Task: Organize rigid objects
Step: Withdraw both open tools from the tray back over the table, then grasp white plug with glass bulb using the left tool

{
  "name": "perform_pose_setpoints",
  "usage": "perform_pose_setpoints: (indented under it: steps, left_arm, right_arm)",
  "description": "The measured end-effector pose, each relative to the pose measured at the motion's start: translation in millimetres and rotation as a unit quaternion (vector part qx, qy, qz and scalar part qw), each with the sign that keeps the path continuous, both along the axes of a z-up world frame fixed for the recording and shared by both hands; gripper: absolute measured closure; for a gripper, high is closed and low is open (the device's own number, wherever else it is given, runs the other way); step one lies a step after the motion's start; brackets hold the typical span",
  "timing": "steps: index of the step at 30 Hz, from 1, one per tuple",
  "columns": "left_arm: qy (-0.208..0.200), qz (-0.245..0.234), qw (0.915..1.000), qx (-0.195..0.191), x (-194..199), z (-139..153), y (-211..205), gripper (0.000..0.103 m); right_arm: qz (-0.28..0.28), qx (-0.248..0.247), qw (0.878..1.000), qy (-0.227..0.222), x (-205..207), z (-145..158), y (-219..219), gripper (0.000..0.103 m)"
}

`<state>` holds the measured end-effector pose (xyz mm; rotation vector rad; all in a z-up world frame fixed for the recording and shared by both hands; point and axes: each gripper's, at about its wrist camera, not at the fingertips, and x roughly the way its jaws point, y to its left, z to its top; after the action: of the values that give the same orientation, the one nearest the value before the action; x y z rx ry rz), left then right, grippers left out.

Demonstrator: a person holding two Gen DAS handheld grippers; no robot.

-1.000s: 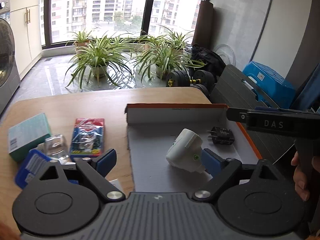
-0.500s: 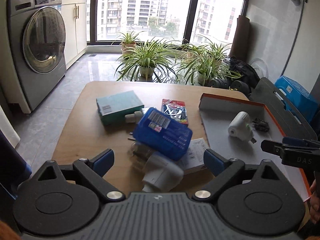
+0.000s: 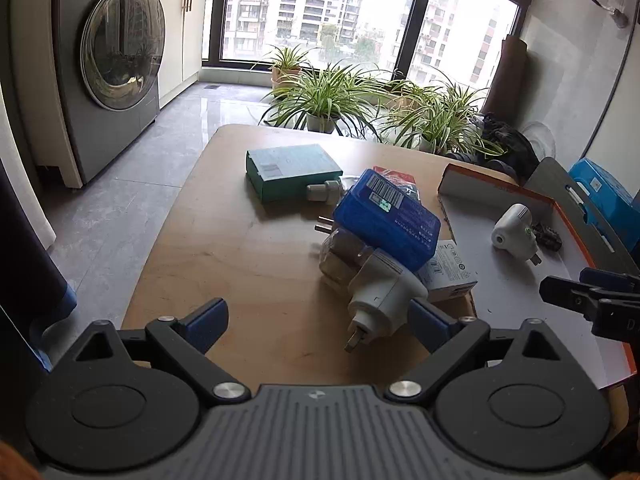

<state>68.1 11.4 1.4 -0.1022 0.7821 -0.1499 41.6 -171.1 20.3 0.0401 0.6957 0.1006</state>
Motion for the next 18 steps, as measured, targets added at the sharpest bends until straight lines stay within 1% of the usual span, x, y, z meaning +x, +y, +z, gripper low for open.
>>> perform_pose_setpoints:
  steps: [4,11,13,18]
  left_arm:
    - [0.006,-0.002,0.9999,-0.009,0.3,-6.5,-0.7,0.004]
    - [0.012,-0.027,0.9995,-0.01,8.5,-21.3,-18.4,0.004]
    - [0.014,-0.038,0.9992,-0.005,13.9,-27.7,-26.5,0.0]
    - [0.014,-0.058,0.9981,0.01,29.6,-41.5,-44.8,0.0]
  right_arm:
    - [0.002,0.005,1.0,0.002,-0.8,-0.1,0.2,0.012]
    - [-0.001,0.012,1.0,0.004,-1.9,-2.0,-2.4,0.011]
    - [-0.004,0.014,1.0,0.004,-2.1,-2.3,-4.6,0.01]
    - [-0.011,0.021,1.0,0.005,-1.6,-4.0,-11.9,0.009]
